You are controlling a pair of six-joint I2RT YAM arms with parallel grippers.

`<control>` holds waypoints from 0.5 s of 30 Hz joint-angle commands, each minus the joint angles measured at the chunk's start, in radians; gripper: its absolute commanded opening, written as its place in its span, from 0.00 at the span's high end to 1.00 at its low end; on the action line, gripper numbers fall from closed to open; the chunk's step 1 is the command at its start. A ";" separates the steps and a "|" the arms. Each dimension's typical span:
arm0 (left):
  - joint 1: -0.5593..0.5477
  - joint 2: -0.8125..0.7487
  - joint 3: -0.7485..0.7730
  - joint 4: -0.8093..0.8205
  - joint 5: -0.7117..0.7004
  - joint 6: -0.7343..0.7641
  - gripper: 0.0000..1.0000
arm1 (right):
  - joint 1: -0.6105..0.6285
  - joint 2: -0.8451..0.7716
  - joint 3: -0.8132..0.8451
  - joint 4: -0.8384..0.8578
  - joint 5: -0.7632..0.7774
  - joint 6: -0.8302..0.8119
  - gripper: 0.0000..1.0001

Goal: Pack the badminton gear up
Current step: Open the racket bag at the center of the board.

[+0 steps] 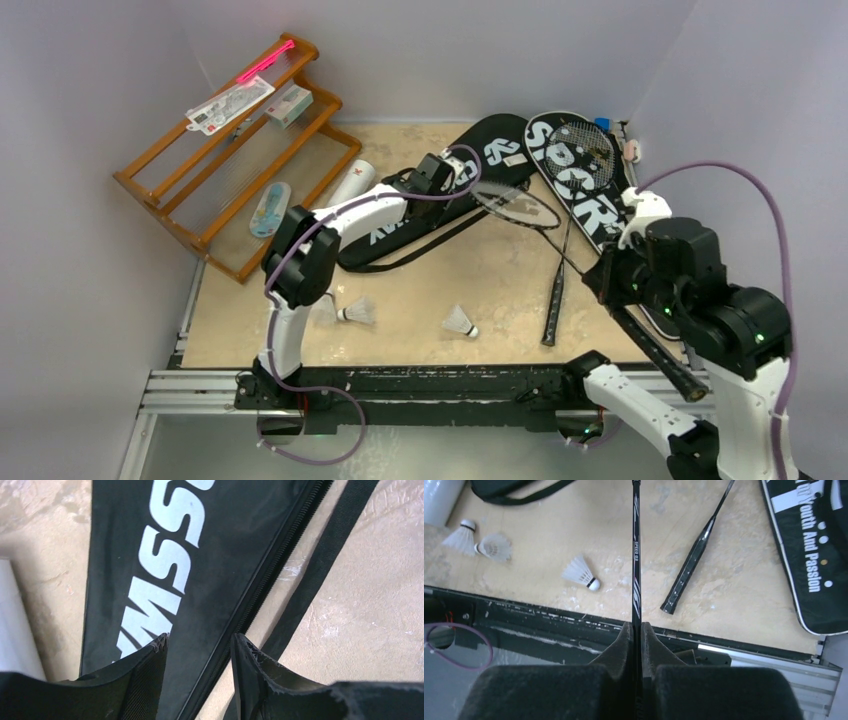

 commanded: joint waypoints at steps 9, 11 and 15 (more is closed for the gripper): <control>0.007 0.087 0.029 0.046 0.076 0.108 0.51 | 0.002 -0.007 0.072 0.008 0.074 0.019 1.00; 0.007 0.100 0.037 0.041 0.053 0.104 0.52 | 0.002 -0.006 0.073 0.012 0.071 0.019 1.00; 0.007 0.117 0.047 0.041 -0.005 0.098 0.54 | 0.001 -0.007 0.076 0.017 0.062 0.020 1.00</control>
